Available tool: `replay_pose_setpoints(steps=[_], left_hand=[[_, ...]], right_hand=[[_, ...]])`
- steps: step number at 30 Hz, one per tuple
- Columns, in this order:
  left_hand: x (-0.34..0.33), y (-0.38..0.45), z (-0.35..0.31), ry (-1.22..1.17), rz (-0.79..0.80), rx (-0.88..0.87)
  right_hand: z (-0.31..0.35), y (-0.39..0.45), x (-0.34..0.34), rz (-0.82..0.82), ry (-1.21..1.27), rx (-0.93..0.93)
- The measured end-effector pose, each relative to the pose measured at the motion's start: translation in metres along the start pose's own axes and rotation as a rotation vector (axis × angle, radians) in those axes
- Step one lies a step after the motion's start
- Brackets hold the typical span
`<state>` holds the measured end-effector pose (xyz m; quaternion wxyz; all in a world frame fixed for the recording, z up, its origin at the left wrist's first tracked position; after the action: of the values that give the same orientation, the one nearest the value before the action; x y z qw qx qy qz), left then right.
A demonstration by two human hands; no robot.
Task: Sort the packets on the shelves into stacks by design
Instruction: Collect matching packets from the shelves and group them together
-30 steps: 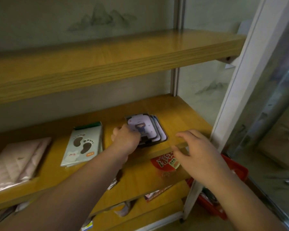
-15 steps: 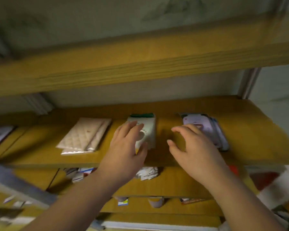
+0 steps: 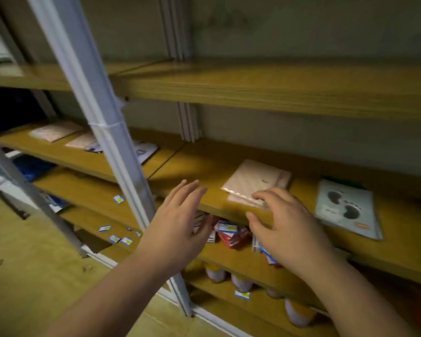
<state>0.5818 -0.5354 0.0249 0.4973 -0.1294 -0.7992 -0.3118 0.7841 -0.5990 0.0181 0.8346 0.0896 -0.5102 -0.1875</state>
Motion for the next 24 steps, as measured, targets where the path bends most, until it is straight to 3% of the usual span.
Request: replay_pose_setpoints(steps=[13,18,24], left_hand=[[0.139,-0.103,0.272,0.015,-0.120,0.225],[0.156,-0.107,0.337,0.007,-0.107,0.251],[0.145,-0.072,0.386,-0.011,-0.100,0.258]], right_hand=[[0.275,0.046,-0.168,0.098,0.080,0.168],[0.329,0.073,-0.207,0.122,0.014,0.197],[0.347,0.110,-0.247,0.119,0.000,0.182]])
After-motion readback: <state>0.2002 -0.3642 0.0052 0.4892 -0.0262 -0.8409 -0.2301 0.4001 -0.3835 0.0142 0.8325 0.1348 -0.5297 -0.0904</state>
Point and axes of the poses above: each hand's wrist, its own y-axis towards the middle knuckle, its own x-axis out of the back of the hand, z = x × y, the point moved 3 cm from there along y, towards the middle knuckle, and after that the axes turned 1 degree about -x, right-handed, at the moved point
